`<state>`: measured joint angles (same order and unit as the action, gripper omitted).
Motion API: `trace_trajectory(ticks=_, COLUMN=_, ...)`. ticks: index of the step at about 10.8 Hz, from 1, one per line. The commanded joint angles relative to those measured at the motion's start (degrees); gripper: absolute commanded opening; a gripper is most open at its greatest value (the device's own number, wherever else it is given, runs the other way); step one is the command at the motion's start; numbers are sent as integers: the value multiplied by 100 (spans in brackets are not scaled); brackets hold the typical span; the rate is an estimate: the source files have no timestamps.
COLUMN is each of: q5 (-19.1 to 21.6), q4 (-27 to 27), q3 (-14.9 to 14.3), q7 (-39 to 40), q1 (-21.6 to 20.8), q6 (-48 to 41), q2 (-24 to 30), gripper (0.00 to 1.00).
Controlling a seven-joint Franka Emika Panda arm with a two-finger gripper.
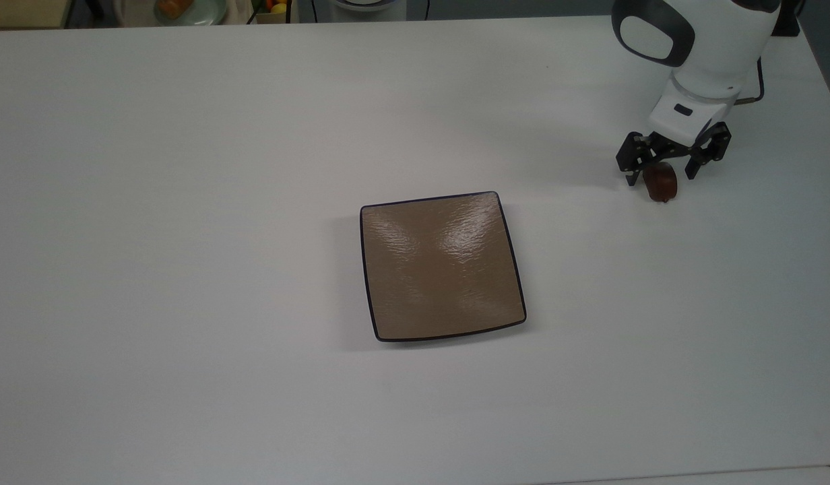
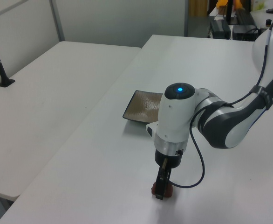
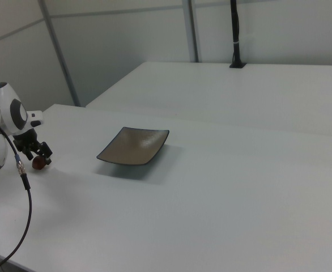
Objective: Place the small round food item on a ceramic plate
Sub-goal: 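Close the gripper around the dark-red food item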
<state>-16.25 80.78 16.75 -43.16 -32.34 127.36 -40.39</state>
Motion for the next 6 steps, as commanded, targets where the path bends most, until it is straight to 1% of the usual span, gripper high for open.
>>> trace_trajectory(ticks=1, q5=-115, q4=-11, q3=-102, q7=-79, q1=-106, q6=96, q2=-65, gripper=92)
trace_trajectory(ticks=3, q5=-115, q4=8, q3=-102, q7=0, q1=-106, q6=96, q2=-65, gripper=68)
trace_trajectory(ticks=6, q5=-107, q4=8, q3=-102, q7=220, q1=-106, q6=87, q2=-65, gripper=24)
